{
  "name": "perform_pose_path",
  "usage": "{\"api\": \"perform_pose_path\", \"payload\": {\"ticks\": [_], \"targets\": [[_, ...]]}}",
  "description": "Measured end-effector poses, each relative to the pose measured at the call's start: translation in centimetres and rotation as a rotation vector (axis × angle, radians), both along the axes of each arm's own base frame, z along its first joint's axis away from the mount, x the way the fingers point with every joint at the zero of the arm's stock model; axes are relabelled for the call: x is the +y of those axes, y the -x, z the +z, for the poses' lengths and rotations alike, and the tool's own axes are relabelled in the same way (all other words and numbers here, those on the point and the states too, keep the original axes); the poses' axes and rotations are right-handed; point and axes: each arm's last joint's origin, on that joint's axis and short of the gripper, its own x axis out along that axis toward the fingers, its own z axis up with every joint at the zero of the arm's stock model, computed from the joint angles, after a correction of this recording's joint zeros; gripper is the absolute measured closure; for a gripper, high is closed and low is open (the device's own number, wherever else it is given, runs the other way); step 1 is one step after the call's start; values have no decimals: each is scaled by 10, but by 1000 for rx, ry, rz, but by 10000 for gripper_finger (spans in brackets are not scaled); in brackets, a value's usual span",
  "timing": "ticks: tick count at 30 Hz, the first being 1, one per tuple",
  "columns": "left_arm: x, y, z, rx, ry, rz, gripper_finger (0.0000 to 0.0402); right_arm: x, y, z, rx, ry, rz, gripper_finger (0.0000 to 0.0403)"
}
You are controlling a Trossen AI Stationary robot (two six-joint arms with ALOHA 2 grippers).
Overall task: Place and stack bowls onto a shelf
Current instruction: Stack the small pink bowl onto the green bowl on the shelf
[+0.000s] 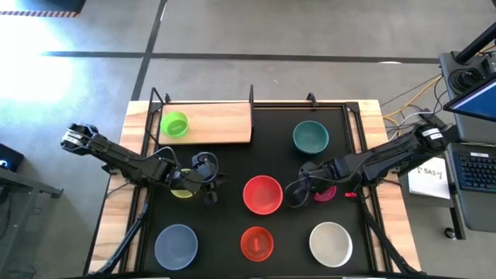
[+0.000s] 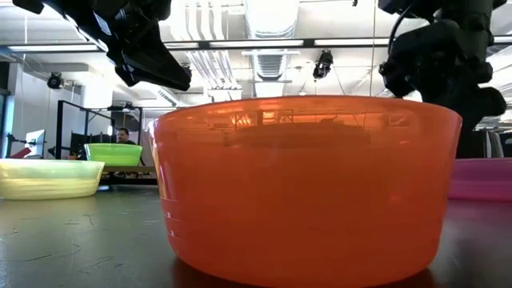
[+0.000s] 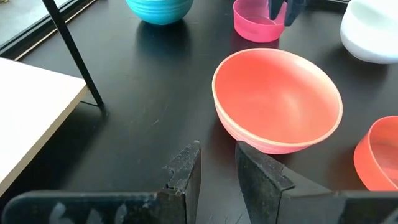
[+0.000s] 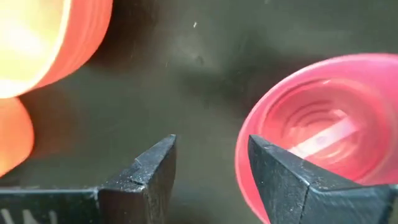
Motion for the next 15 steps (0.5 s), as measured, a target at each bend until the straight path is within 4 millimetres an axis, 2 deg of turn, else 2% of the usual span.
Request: {"api": "perform_pose_path", "payload": {"ticks": [4, 15], "targets": [[0, 0, 0, 0, 0, 0, 319, 0, -2, 2, 57, 54, 29, 216], [0, 0, 0, 2, 0, 0, 319, 2, -10, -27, 206, 70, 72, 216]]}}
